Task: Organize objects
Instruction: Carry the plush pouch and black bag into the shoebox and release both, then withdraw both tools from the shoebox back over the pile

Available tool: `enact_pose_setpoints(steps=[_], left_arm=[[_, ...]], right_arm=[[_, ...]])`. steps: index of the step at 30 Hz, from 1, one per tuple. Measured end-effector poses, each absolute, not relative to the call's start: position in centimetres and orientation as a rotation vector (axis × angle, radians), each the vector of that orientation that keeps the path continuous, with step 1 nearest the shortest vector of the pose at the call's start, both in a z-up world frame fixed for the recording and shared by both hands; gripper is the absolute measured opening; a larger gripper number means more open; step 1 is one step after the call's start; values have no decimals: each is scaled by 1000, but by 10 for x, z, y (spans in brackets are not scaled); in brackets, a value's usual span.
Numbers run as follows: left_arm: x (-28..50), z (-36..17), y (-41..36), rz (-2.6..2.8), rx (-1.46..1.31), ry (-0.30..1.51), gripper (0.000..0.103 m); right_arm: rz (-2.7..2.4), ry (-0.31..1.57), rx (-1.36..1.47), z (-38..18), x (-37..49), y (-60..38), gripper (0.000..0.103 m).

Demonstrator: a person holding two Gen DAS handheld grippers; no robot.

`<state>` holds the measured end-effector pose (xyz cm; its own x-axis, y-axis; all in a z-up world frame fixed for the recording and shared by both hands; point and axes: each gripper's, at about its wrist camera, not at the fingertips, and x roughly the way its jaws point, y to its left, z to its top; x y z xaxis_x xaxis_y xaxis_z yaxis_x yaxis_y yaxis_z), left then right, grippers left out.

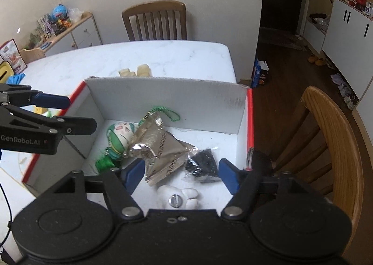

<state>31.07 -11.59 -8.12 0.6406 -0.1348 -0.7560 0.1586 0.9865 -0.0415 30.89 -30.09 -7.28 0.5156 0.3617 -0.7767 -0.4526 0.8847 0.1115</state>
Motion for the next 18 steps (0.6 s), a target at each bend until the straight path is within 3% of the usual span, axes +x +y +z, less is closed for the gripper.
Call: enact_pose_setpoints(steps=[4,18], left_arm=[[297,-71,-108,-180,0,832,79],[255,-49,-58,-202,-75,756,85]], right_arm=[[502,895,-82,-62,300,-299,75],[515,837,-44,-32,262,-272,91]])
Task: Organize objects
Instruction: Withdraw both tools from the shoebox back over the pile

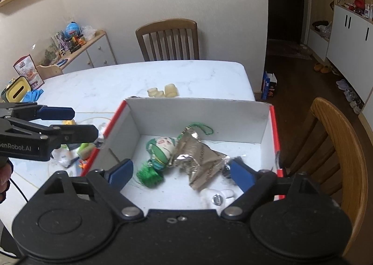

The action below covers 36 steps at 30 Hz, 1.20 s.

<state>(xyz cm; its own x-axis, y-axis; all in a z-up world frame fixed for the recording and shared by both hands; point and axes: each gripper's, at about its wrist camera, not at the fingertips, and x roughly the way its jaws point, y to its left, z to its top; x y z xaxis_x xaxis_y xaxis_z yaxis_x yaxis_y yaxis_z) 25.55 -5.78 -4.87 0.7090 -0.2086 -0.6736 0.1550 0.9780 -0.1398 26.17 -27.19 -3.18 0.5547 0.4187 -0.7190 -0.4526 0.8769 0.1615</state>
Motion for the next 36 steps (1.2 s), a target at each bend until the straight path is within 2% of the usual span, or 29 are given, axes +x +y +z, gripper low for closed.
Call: enact_pose_setpoints(steps=[3,8,28,36], left_arm=[[249,-49,-41,-198,-97,757,88],[236,-52,-9,-191,-128,744,100],[198,-88,157,-42,-150,783,101],[189,-118,186,-61,-97,801,101]], right_arm=[[513,833,-33,-28,254,-262,93],[511,833,-29,-25,246,-238,94],[610,886,-86,-36,212,-105,94],[593,904,-105,-44,210,-64,94]])
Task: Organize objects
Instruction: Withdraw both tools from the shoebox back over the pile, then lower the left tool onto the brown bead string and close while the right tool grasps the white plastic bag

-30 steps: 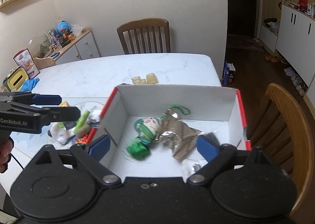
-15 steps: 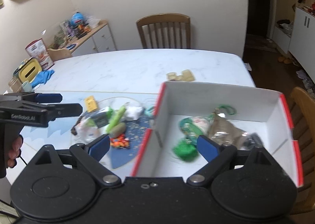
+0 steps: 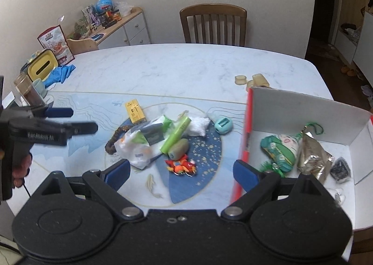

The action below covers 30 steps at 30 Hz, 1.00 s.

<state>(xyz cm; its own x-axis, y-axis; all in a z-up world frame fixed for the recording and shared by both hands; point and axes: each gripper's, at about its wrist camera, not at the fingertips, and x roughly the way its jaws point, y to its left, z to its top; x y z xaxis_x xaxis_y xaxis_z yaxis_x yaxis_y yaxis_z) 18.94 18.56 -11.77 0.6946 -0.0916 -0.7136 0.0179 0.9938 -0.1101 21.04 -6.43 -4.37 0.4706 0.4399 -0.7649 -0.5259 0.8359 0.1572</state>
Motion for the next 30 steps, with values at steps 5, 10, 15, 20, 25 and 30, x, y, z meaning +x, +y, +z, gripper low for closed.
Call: enact_pose_setpoints(steps=[5,10,15,20,25,30], left_arm=[[188,-140,191,-87,-50,813,101],[191,-160,192,-95,24,817,101],[192,-173,195,-113,60,803,101],[197,-180,196,-138,69,798,100],[200,-182,196,-165,80,777,97],[199,-184,195,-203,110,753,87]], right_arm=[[581,912,-108,-47,216,-40,94],[559,931,-111,-54,223,-17,94],[548,955,-126,-63,230,3,92],[514,974,-102,-73,242,17,84],[491,1010,-96,-85,254,32,79],[474,1041,-100,-94,260,44,74]])
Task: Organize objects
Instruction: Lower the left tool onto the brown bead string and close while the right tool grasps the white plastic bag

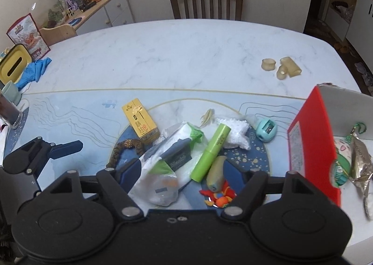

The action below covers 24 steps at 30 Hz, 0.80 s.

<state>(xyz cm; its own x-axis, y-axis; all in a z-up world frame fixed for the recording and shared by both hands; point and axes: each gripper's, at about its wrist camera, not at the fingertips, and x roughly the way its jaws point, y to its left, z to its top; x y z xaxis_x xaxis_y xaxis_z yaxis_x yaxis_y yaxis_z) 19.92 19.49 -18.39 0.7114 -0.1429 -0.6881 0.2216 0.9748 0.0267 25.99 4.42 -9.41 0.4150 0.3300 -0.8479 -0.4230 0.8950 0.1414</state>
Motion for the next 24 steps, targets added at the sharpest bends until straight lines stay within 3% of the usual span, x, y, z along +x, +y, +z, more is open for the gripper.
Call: enact_pose_setpoints(steps=[2,9,16,24], left_arm=[[200,-186,196,-221,117,760,71],[201,-194,198,-269,151,772,70],[206,-199,186,-313,233,770,43],[213,-206,179,-338,272,783,37]], right_arm=[[468,1050,-99,-97,262,48,73],[454,1092,-98,-105,271,58,69],[414,1118,-107,-113,280,67,66],[391,1125,-118,-120,286,76,65]])
